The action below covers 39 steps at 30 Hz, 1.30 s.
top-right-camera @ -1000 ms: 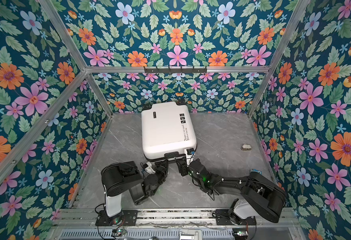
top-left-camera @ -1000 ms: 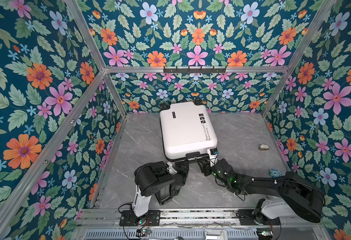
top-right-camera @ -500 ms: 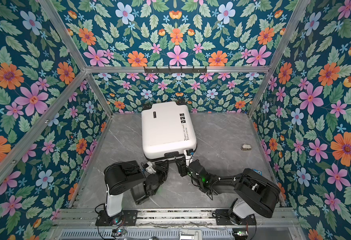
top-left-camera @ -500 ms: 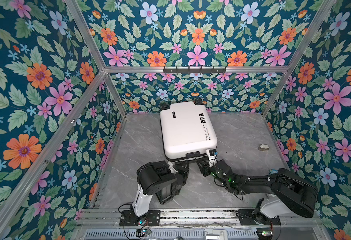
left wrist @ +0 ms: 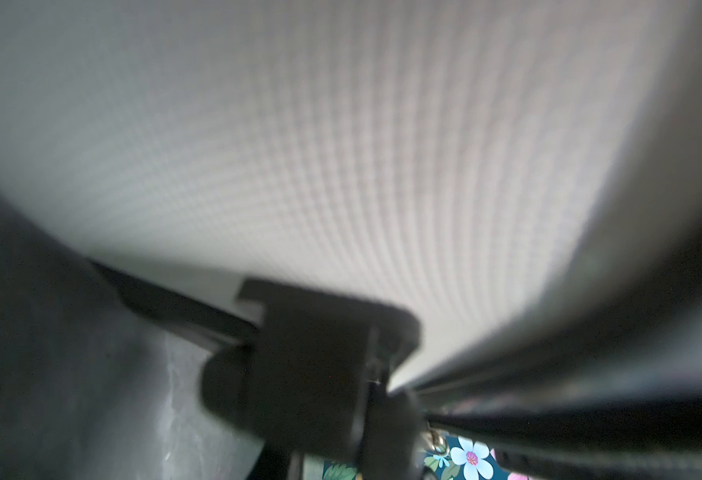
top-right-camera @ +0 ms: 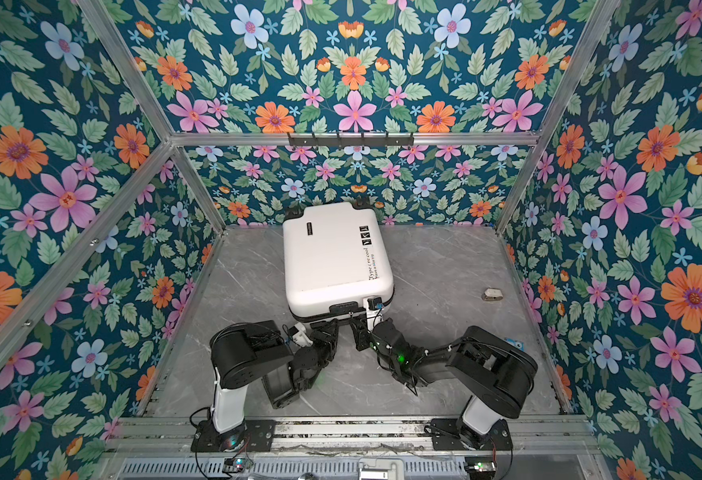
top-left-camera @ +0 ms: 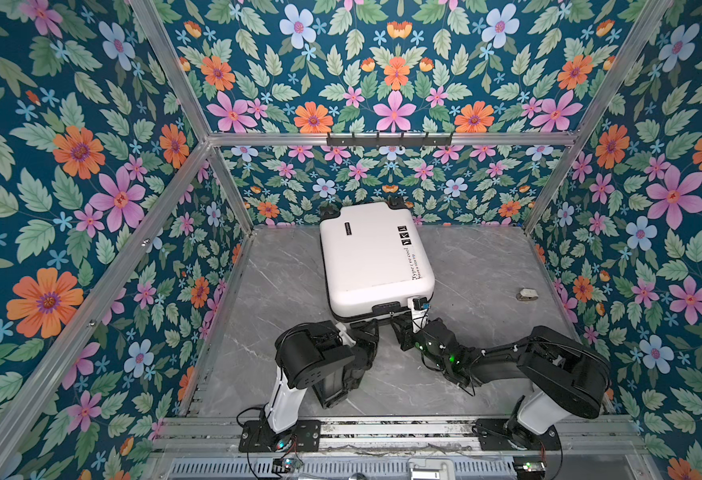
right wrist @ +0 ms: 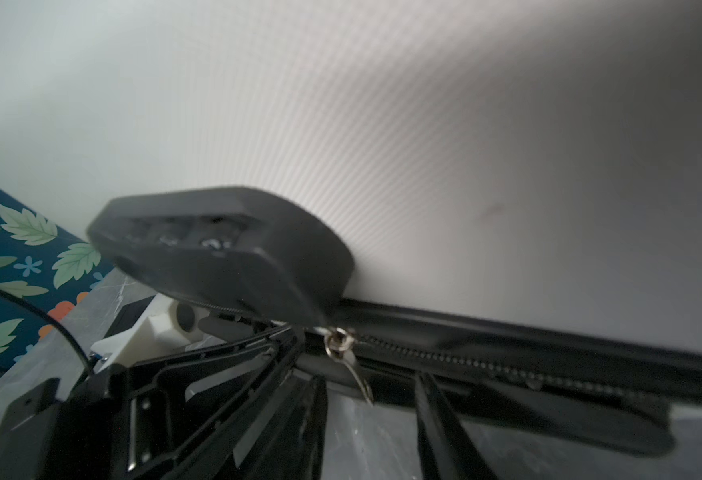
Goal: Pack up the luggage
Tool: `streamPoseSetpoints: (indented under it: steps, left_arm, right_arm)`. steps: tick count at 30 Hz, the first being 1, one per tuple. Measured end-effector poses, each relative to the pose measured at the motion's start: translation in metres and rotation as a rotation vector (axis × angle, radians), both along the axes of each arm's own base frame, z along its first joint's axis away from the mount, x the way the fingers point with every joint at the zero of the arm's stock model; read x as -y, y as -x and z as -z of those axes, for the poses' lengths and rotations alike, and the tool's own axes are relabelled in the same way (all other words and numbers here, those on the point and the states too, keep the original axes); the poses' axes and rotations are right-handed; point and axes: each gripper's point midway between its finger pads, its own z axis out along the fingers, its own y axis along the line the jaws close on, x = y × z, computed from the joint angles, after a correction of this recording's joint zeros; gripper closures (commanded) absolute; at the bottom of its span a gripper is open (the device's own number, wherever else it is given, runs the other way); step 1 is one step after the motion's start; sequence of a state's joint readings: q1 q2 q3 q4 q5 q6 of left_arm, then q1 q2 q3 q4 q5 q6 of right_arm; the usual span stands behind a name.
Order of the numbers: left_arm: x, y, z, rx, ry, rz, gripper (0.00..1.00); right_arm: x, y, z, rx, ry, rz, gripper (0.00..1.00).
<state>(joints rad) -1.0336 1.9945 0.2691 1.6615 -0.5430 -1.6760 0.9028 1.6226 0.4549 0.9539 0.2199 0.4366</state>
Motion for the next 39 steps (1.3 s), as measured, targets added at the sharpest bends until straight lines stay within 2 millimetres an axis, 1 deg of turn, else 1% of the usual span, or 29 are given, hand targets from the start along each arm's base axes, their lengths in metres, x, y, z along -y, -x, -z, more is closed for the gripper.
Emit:
streamPoseSetpoints:
  steps: [3, 6, 12, 15, 19, 25, 29, 39]
  left_arm:
    - [0.000, 0.001, 0.000, -0.001, 0.000, 0.003, 0.79]
    - [0.002, 0.001, 0.000, -0.003, 0.001, 0.013, 0.79]
    - [0.003, 0.001, 0.000, -0.005, 0.005, 0.018, 0.79]
    - [0.003, 0.001, 0.001, -0.007, 0.007, 0.019, 0.79]
    - [0.003, 0.001, 0.001, -0.007, 0.009, 0.018, 0.80]
    - [0.004, 0.001, 0.001, -0.008, 0.011, 0.019, 0.80]
    - [0.003, 0.002, 0.002, -0.011, 0.007, 0.021, 0.81]
    - [0.002, 0.004, 0.002, -0.015, 0.011, 0.027, 0.93]
  right_arm:
    - [-0.002, -0.005, 0.000, 0.003, -0.017, 0.009, 0.72]
    - [-0.004, -0.010, 0.004, 0.003, -0.031, 0.015, 0.74]
    - [-0.008, -0.014, 0.002, 0.008, -0.055, 0.018, 0.78]
    - [-0.009, -0.014, 0.002, 0.011, -0.059, 0.015, 0.84]
    - [-0.010, -0.014, 0.001, 0.010, -0.060, 0.015, 1.00]
    - [-0.009, -0.016, 0.001, 0.007, -0.062, 0.019, 1.00]
    - [-0.004, -0.016, 0.000, 0.000, -0.067, 0.036, 1.00]
    - [0.025, -0.015, 0.007, -0.032, -0.087, 0.161, 1.00]
